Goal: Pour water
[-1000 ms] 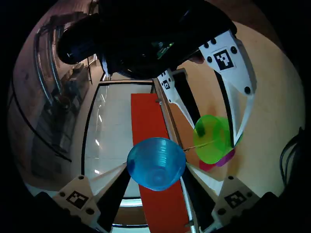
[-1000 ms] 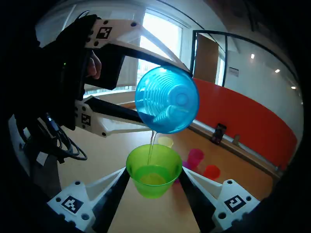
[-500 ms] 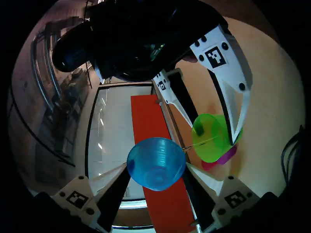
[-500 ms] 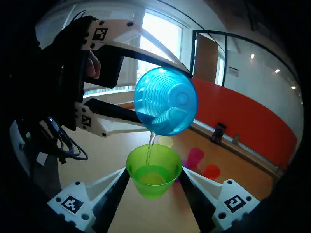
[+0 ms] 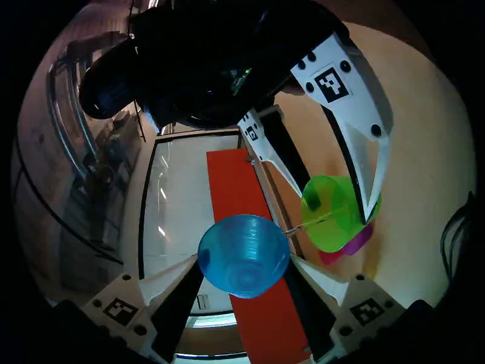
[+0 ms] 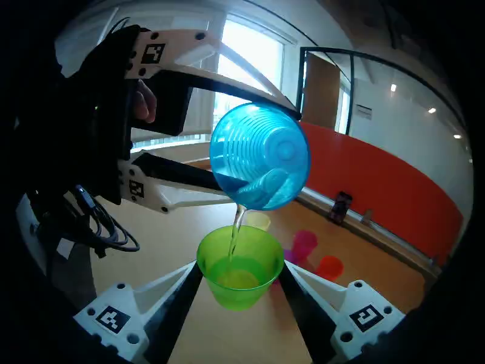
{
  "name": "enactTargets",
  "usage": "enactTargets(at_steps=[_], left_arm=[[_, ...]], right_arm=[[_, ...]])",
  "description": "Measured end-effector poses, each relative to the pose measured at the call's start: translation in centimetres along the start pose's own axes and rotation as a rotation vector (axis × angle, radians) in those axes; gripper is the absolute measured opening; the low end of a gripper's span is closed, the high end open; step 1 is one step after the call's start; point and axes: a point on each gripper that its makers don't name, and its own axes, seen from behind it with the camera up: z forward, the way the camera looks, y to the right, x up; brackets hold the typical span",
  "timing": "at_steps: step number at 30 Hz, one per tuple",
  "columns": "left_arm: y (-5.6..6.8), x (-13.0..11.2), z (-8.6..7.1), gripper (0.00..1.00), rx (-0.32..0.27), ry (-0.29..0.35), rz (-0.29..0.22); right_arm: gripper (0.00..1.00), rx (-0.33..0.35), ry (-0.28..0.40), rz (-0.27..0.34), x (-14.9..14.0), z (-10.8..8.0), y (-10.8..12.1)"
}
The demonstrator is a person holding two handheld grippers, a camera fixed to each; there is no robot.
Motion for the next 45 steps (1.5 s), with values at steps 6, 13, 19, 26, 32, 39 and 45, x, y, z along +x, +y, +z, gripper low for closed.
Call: enactTargets(at_steps=[6, 13, 19, 26, 32, 39, 45], left_arm=[[-0.1, 0.0, 0.2, 0.85, 0.013, -0.004, 0.016], [-0.3, 0.0, 0.2, 0.85, 0.027, 0.001, 0.039], [-0.2, 0.1, 0.3, 0.85, 0.031, 0.008, 0.063], [0.0, 0.0, 0.5, 0.84, 0.033, 0.010, 0.062], [-0.3, -0.2, 0.4, 0.85, 0.035, 0.007, 0.051], [-0.6, -0.1, 0.0, 0.85, 0.032, 0.003, 0.015], [-0.8, -0.2, -0.6, 0.85, 0.021, -0.003, -0.041]], right_arm=[[0.90, -0.002, 0.001, 0.003, -0.1, -0.1, 0.0], [0.90, -0.004, 0.002, 0.004, -0.2, -0.1, 0.0], [0.90, -0.005, 0.003, 0.005, -0.2, -0.1, 0.1], [0.90, -0.006, 0.004, 0.004, -0.1, 0.0, 0.2], [0.90, -0.006, 0.005, 0.003, 0.0, 0.1, 0.3], [0.90, -0.008, 0.007, 0.002, 0.1, 0.2, 0.3], [0.90, -0.011, 0.010, 0.000, 0.2, 0.2, 0.4]])
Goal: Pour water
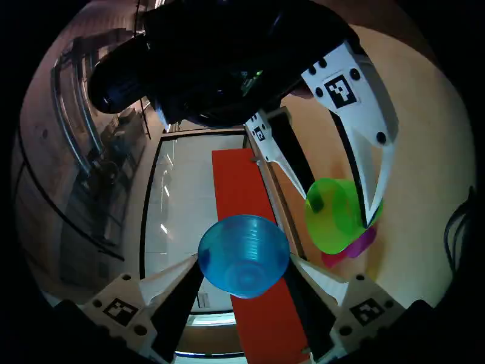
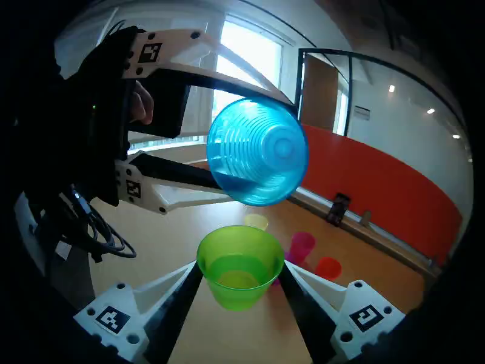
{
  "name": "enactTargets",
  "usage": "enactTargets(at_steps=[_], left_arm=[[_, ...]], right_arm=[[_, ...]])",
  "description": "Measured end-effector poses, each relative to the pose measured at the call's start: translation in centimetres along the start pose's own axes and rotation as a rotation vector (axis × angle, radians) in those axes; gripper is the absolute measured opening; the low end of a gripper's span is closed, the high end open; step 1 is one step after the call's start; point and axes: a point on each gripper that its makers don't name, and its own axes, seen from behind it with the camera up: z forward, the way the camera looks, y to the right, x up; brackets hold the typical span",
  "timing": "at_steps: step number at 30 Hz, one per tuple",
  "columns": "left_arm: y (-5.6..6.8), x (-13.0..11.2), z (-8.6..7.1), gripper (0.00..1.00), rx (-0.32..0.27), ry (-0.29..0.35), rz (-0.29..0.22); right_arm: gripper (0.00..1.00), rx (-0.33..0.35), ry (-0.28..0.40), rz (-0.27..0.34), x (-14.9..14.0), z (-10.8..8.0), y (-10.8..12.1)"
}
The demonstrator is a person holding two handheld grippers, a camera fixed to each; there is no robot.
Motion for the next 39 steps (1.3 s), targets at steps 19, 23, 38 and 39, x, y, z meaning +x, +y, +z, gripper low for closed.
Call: enactTargets(at_steps=[19, 23, 38, 39], left_arm=[[0.3, -1.2, -0.9, 0.85, -0.050, -0.049, -0.324], [0.4, -1.3, -1.0, 0.85, -0.059, -0.052, -0.397], [1.3, -2.4, -0.9, 0.85, -0.078, -0.083, -0.620], [1.4, -2.5, -0.9, 0.85, -0.079, -0.086, -0.640]], right_arm=[[0.90, -0.016, 0.011, -0.001, 0.2, -0.3, 0.4], [0.90, -0.019, 0.014, -0.001, 0.3, -0.4, 0.5], [0.90, -0.021, 0.024, -0.001, 0.8, -0.7, 0.6], [0.90, -0.021, 0.024, -0.001, 0.8, -0.7, 0.6]])
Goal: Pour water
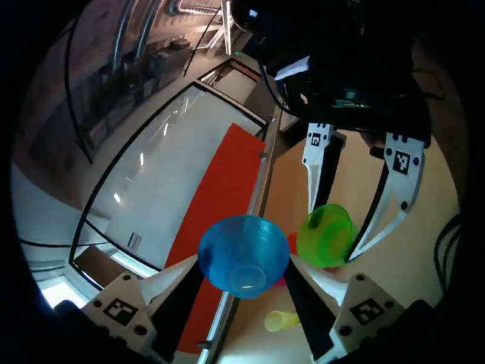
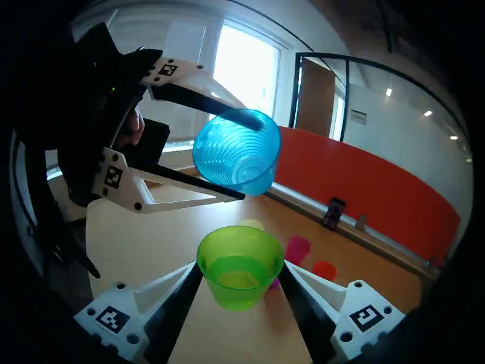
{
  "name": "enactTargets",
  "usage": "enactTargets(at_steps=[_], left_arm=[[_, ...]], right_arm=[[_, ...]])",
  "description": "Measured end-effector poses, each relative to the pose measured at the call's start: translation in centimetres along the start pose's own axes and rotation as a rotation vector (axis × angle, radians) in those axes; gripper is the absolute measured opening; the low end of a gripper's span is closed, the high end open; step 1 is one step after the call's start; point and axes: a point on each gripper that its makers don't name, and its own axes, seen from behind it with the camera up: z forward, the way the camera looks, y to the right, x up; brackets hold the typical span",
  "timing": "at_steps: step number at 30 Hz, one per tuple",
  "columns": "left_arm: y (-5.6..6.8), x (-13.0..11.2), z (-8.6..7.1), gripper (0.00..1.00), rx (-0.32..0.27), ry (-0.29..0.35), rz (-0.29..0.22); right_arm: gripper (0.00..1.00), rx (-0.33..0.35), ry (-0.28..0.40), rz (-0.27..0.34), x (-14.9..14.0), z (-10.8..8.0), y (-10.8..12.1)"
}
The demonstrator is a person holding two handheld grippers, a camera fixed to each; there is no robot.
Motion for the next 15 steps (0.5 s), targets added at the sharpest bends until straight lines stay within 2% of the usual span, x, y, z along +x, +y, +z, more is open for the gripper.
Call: enactTargets(at_steps=[4, 11, 15], left_arm=[[0.06, -0.35, 0.14, 0.85, -0.004, -0.012, -0.083], [0.44, -0.57, -0.36, 0.85, -0.010, -0.028, -0.198], [0.41, -0.94, -0.49, 0.85, -0.012, -0.036, -0.296]], right_arm=[[0.90, 0.000, 0.001, -0.001, 0.02, -0.02, -0.06], [0.90, -0.003, 0.002, 0.000, 0.04, -0.02, 0.03], [0.90, -0.005, 0.004, 0.001, 0.03, -0.02, 0.10]])
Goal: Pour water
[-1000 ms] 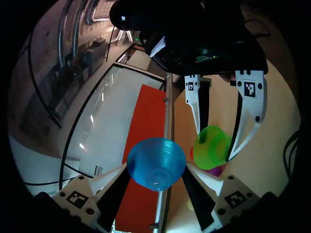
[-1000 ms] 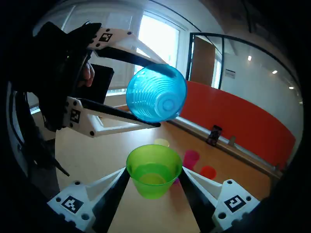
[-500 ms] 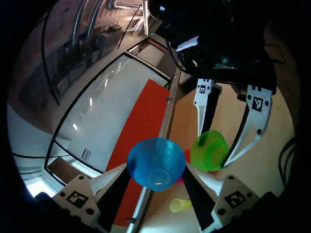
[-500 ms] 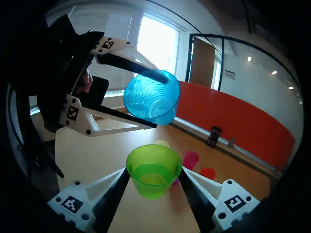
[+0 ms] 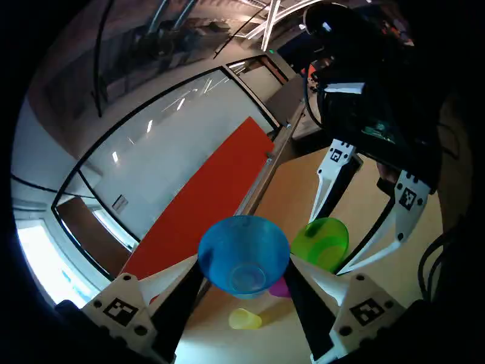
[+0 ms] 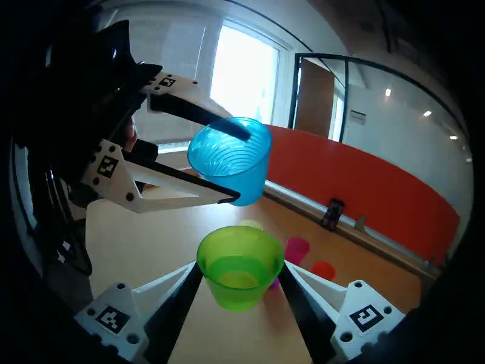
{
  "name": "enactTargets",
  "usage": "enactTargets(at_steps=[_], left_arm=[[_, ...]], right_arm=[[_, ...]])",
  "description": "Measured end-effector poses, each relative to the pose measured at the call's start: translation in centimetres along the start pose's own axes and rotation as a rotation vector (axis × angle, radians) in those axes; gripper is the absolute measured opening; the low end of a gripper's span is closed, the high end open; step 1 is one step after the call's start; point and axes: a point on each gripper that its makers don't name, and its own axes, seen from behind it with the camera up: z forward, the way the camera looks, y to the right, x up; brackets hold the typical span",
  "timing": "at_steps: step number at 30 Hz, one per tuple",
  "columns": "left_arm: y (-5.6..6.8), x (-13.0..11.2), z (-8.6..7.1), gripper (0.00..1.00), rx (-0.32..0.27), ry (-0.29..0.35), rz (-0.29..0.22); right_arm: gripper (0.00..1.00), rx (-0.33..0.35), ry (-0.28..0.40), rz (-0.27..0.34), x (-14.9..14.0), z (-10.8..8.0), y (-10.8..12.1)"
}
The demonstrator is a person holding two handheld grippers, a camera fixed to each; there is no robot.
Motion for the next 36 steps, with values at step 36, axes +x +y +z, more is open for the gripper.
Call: enactTargets(at_steps=[36], left_arm=[[0.4, -6.0, -0.4, 0.85, -0.012, -0.174, -0.553]], right_arm=[[0.90, -0.014, 0.005, 0.009, -0.3, -0.3, 0.2]])
